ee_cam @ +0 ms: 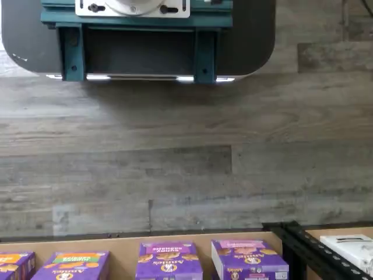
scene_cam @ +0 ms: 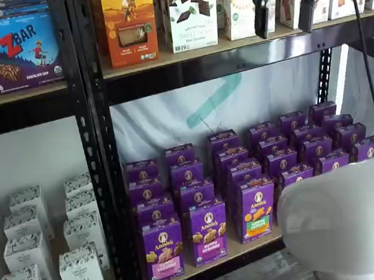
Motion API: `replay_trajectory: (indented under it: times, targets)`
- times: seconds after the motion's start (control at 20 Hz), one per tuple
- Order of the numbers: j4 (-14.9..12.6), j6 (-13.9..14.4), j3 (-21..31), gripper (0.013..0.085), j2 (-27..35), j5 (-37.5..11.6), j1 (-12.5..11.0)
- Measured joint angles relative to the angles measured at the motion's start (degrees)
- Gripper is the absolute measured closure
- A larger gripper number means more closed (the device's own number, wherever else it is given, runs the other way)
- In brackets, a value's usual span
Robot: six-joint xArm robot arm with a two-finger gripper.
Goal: Pick up the purple box with a pink patch in the middle, on the bottom shelf, the first box from the left
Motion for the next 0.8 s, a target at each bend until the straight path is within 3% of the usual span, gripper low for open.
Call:
replay_trajectory:
  times: [0.3, 0.6, 0.8]
  targets:
    - [-1.44, 2.07, 3.72, 0.013, -1.65, -3.37, 2.75]
    - [-0.22, 3.66, 8.53, 0.013, -2.92, -6.69, 4.12]
    - [-0.77, 5.68, 12.11, 0.013, -3.63, -9.4, 6.48]
